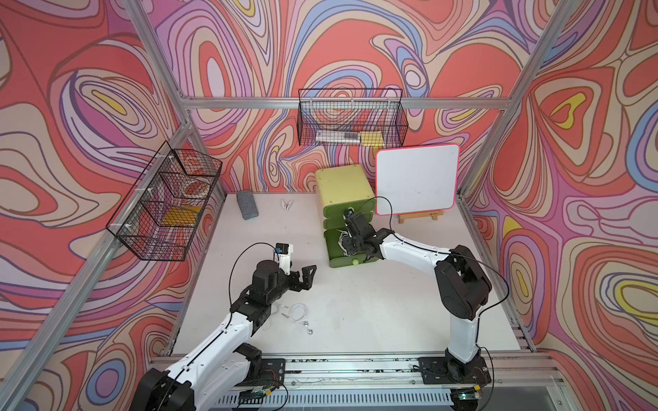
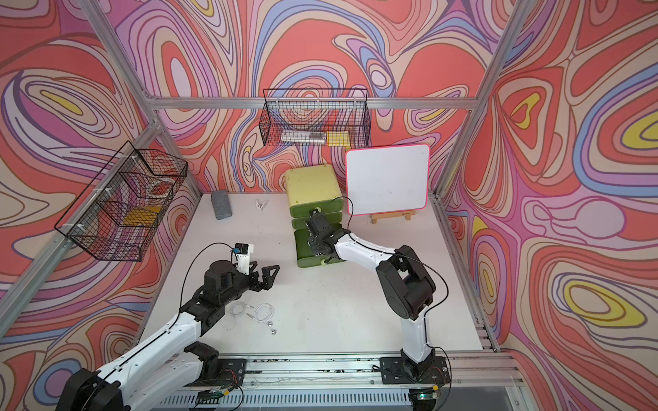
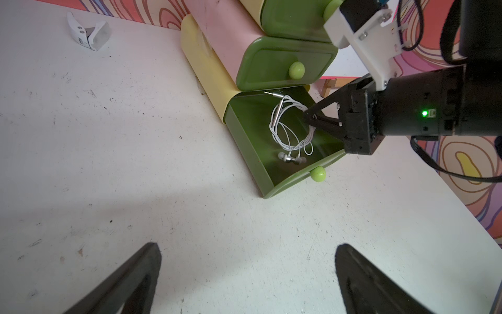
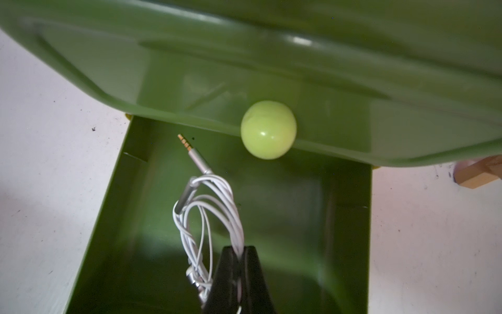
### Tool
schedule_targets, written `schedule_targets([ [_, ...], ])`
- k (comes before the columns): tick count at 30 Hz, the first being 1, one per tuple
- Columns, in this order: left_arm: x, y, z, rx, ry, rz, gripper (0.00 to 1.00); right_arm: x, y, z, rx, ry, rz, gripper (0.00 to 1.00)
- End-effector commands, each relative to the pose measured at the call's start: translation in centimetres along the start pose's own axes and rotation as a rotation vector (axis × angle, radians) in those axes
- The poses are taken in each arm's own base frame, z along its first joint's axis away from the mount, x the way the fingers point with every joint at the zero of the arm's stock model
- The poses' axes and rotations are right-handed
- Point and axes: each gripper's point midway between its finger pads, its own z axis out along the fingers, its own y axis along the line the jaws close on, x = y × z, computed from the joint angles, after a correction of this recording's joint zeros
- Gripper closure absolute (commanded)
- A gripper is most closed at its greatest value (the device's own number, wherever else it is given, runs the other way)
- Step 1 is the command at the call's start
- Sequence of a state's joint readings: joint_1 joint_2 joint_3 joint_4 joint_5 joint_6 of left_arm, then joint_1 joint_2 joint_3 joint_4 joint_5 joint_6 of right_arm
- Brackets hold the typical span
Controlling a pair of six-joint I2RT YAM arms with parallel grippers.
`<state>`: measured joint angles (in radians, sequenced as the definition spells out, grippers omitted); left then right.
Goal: Place the wired earphones into the drawer by color
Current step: Place the wired earphones in the drawer.
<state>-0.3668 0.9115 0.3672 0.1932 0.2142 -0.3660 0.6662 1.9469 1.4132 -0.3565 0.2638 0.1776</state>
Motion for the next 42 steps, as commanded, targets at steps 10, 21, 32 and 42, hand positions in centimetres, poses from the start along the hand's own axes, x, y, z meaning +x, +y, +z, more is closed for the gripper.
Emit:
schedule_targets([
  [10, 0.4, -0.1, 0.0, 0.006, 0.013, 0.009, 0.01, 0.4, -0.2, 0.1, 0.0, 0.007, 0.035, 0.9],
  [21, -0.3, -0.7, -0.8, 0.027, -0.006, -0.025, 0.01, -0.7, -1.3, -3.8, -0.004, -0.06, 0.077, 0.62],
  [32, 0.6, -1.0, -3.4, -0.088, 0.227, -0.202, 0.01, -0.7, -4.3, -9.1, 0.048, -0.165, 0.114, 0.4],
  [42, 4.4, -2.3, -5.3, -0.22, 0.481, -0.205, 0.01, 1.3, -8.2, -12.4, 0.111, -0.321, 0.197, 0.02],
])
